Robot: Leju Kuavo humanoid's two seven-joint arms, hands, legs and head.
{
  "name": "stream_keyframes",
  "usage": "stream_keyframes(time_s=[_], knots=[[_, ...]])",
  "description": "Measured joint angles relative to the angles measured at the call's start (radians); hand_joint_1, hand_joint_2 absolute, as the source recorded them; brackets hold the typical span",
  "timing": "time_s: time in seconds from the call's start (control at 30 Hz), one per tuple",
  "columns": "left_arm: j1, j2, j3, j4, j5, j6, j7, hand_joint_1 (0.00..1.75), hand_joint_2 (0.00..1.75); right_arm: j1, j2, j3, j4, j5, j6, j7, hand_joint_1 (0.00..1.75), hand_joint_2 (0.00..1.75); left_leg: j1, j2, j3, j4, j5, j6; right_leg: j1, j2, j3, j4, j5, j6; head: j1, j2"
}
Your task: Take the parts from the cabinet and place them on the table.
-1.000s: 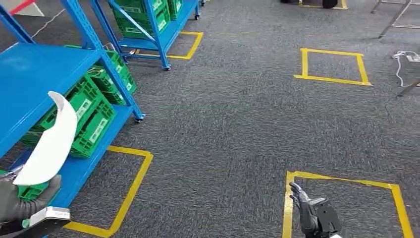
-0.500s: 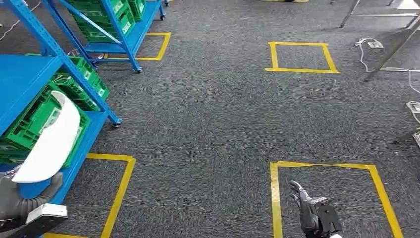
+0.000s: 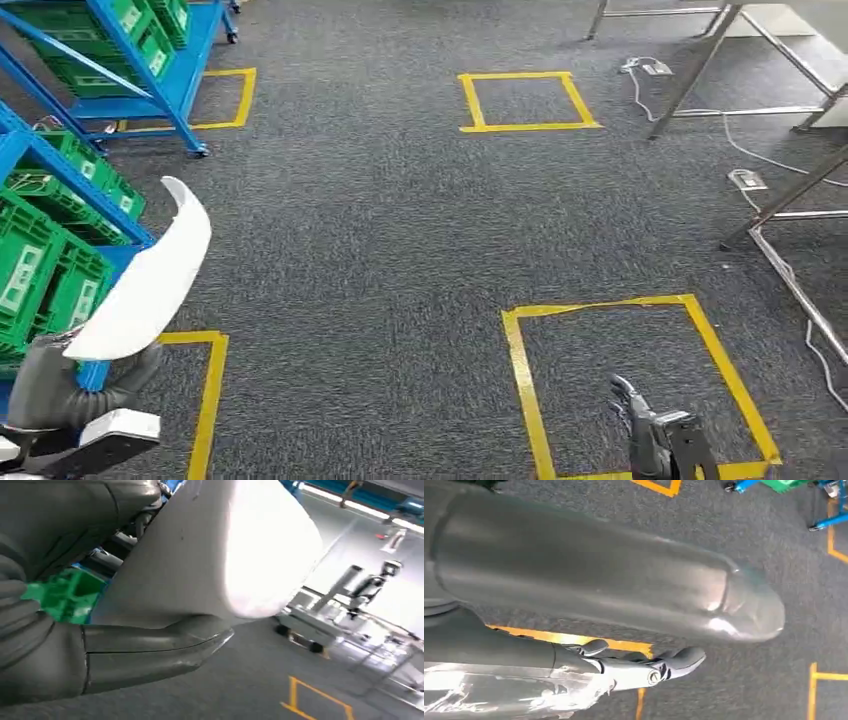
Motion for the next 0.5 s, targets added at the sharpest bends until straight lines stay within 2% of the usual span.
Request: stream_keyframes(time_s=[0.03, 0.07, 0.1, 0.13, 0.17, 0.2, 0.23, 0.27, 0.3, 0.33, 0.37, 0.4, 0.47, 0.5], knots=[[-0.006, 0.001, -0.010, 0.002, 0.004, -0.002, 0.000, 1.75, 1.75, 0.004, 0.000, -0.010, -0.005, 0.002, 0.004, 0.001, 0.00, 0.00, 0.009, 0.016, 0.003, -0.011, 0.003, 0.008, 0.000, -0.016, -0.011, 0.002, -0.007, 0.003, 0.001, 0.000], [-0.009, 0.003, -0.018, 0.003, 0.006, -0.005, 0.001, 1.75, 1.75, 0.007, 0.006, -0.015, -0.010, 0.004, 0.009, 0.003, 0.00, 0.00, 0.006, 0.026, 0.003, -0.012, 0.005, 0.013, 0.013, -0.078, -0.028, 0.032, -0.023, 0.006, 0.006, 0.000], [-0.010, 0.005, -0.023, 0.004, 0.007, -0.005, 0.001, 1.75, 1.75, 0.005, 0.008, -0.019, -0.014, 0.004, 0.012, 0.004, 0.00, 0.00, 0.001, 0.040, 0.003, -0.012, 0.004, 0.016, 0.014, -0.111, -0.059, 0.095, -0.053, 0.009, 0.009, 0.000], [-0.011, 0.006, -0.028, 0.005, 0.007, -0.005, 0.001, 1.75, 1.75, 0.002, 0.010, -0.021, -0.016, 0.005, 0.013, 0.005, 0.00, 0.00, -0.002, 0.055, 0.002, -0.012, 0.004, 0.019, 0.014, -0.128, -0.104, 0.186, -0.088, 0.011, 0.008, 0.000], [-0.013, 0.010, -0.031, 0.007, 0.007, -0.005, 0.002, 1.75, 1.75, 0.001, 0.011, -0.025, -0.018, 0.005, 0.013, 0.005, 0.00, 0.00, -0.006, 0.070, 0.003, -0.011, 0.003, 0.021, 0.014, -0.135, -0.145, 0.270, -0.116, 0.011, 0.008, 0.000], [-0.015, 0.011, -0.034, 0.010, 0.007, -0.005, 0.002, 1.75, 1.75, 0.002, 0.012, -0.029, -0.019, 0.005, 0.013, 0.005, 0.00, 0.00, -0.009, 0.083, 0.003, -0.011, 0.002, 0.023, 0.014, -0.137, -0.175, 0.327, -0.129, 0.009, 0.008, 0.000], [-0.016, 0.012, -0.038, 0.012, 0.007, -0.005, 0.002, 1.75, 1.75, 0.003, 0.013, -0.034, -0.020, 0.007, 0.013, 0.006, 0.00, 0.00, -0.011, 0.096, 0.006, -0.011, 0.000, 0.025, 0.015, -0.136, -0.179, 0.328, -0.117, 0.005, 0.008, 0.000], [-0.017, 0.014, -0.042, 0.013, 0.007, -0.005, 0.002, 1.75, 1.75, 0.004, 0.014, -0.037, -0.020, 0.007, 0.013, 0.006, 0.00, 0.00, -0.013, 0.105, 0.007, -0.012, -0.002, 0.028, 0.018, -0.137, -0.154, 0.283, -0.087, 0.001, 0.008, 0.000], [-0.019, 0.014, -0.045, 0.013, 0.007, -0.005, 0.002, 1.75, 1.75, 0.005, 0.015, -0.040, -0.022, 0.007, 0.013, 0.006, 0.00, 0.00, -0.014, 0.115, 0.010, -0.012, -0.006, 0.029, 0.022, -0.139, -0.112, 0.200, -0.048, -0.006, 0.008, 0.000], [-0.020, 0.015, -0.046, 0.014, 0.007, -0.005, 0.002, 1.75, 1.75, 0.004, 0.015, -0.042, -0.024, 0.007, 0.013, 0.006, 0.00, 0.00, -0.015, 0.122, 0.015, -0.012, -0.010, 0.028, 0.029, -0.152, -0.058, 0.102, -0.009, -0.015, 0.008, 0.000], [-0.021, 0.015, -0.046, 0.014, 0.007, -0.005, 0.002, 1.75, 1.75, 0.003, 0.016, -0.044, -0.029, 0.007, 0.013, 0.006, 0.00, 0.00, -0.015, 0.129, 0.020, -0.013, -0.015, 0.026, 0.043, -0.196, -0.016, 0.020, -0.004, -0.025, 0.008, 0.000], [-0.022, 0.016, -0.047, 0.015, 0.008, -0.005, 0.002, 1.75, 1.75, 0.000, 0.016, -0.044, -0.031, 0.009, 0.015, 0.006, 0.00, 0.00, -0.024, 0.139, 0.016, -0.005, -0.015, 0.022, 0.058, -0.218, 0.003, 0.009, -0.007, -0.031, 0.007, 0.000], [-0.024, 0.021, -0.050, 0.020, 0.016, -0.013, 0.002, 1.75, 1.75, -0.001, 0.019, -0.052, -0.032, 0.018, 0.025, 0.007, 0.00, 0.00, -0.024, 0.154, 0.013, -0.005, -0.014, 0.020, 0.057, -0.195, -0.005, 0.007, -0.005, -0.038, 0.003, 0.000], [-0.026, 0.022, -0.053, 0.022, 0.021, -0.019, 0.001, 1.75, 1.75, 0.004, 0.022, -0.061, -0.032, 0.024, 0.035, 0.006, 0.00, 0.00, -0.025, 0.164, 0.013, -0.007, -0.013, 0.018, 0.058, -0.185, -0.012, 0.005, -0.003, -0.041, 0.006, 0.000]])
